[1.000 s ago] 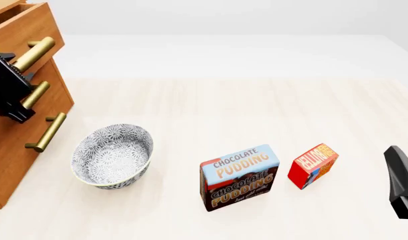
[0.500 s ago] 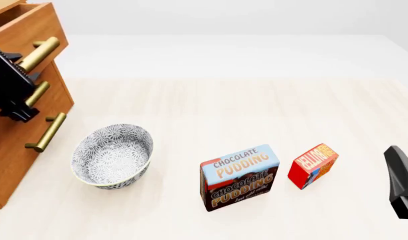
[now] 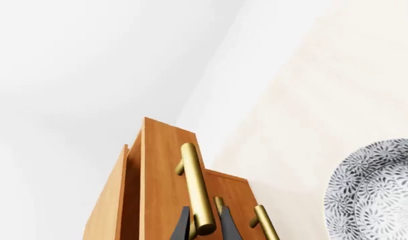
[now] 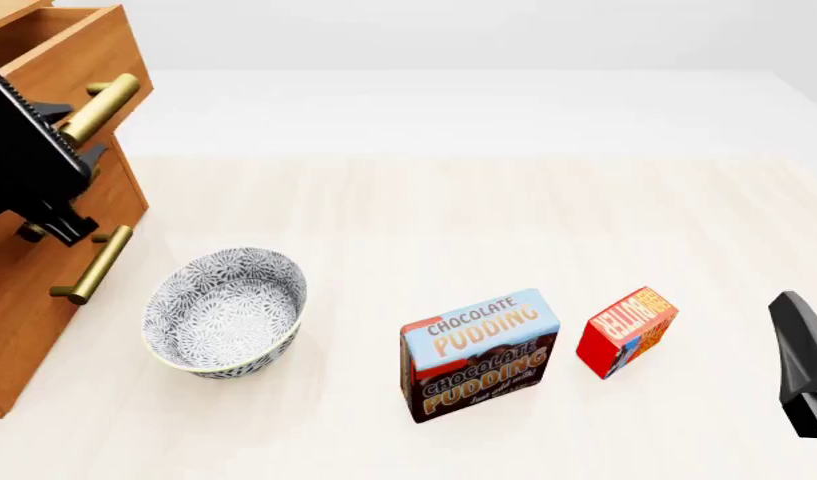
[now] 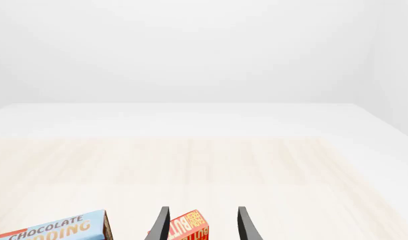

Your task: Put the butter at the back in the top drawer of the cabinet and close it.

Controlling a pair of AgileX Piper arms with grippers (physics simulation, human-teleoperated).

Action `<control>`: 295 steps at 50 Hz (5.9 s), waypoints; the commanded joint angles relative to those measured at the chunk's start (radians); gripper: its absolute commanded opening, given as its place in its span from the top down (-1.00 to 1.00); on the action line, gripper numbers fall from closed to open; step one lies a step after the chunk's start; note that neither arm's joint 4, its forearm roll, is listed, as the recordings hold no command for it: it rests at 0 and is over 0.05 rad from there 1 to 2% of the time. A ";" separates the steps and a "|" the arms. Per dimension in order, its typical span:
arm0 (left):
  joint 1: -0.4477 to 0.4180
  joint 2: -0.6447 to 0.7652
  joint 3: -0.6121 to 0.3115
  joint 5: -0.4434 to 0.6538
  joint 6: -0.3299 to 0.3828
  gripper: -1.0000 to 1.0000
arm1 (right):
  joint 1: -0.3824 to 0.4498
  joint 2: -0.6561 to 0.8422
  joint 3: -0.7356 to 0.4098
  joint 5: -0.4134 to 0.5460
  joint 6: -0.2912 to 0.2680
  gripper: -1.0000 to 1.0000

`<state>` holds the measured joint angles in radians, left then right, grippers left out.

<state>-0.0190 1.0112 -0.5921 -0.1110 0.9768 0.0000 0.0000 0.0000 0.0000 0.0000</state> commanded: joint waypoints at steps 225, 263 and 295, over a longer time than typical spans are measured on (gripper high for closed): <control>0.032 0.283 -0.769 0.808 -0.996 -1.00 | 0.000 0.000 0.000 0.000 0.000 -1.00; 0.055 0.320 -0.714 0.751 -1.004 -1.00 | 0.000 0.000 0.000 0.000 0.000 -1.00; 0.041 0.382 -0.666 0.696 -1.029 -1.00 | 0.000 0.000 0.000 0.000 0.000 -1.00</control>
<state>0.0265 1.3764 -1.2706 0.5988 -0.0468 0.0000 0.0000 0.0000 0.0000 0.0000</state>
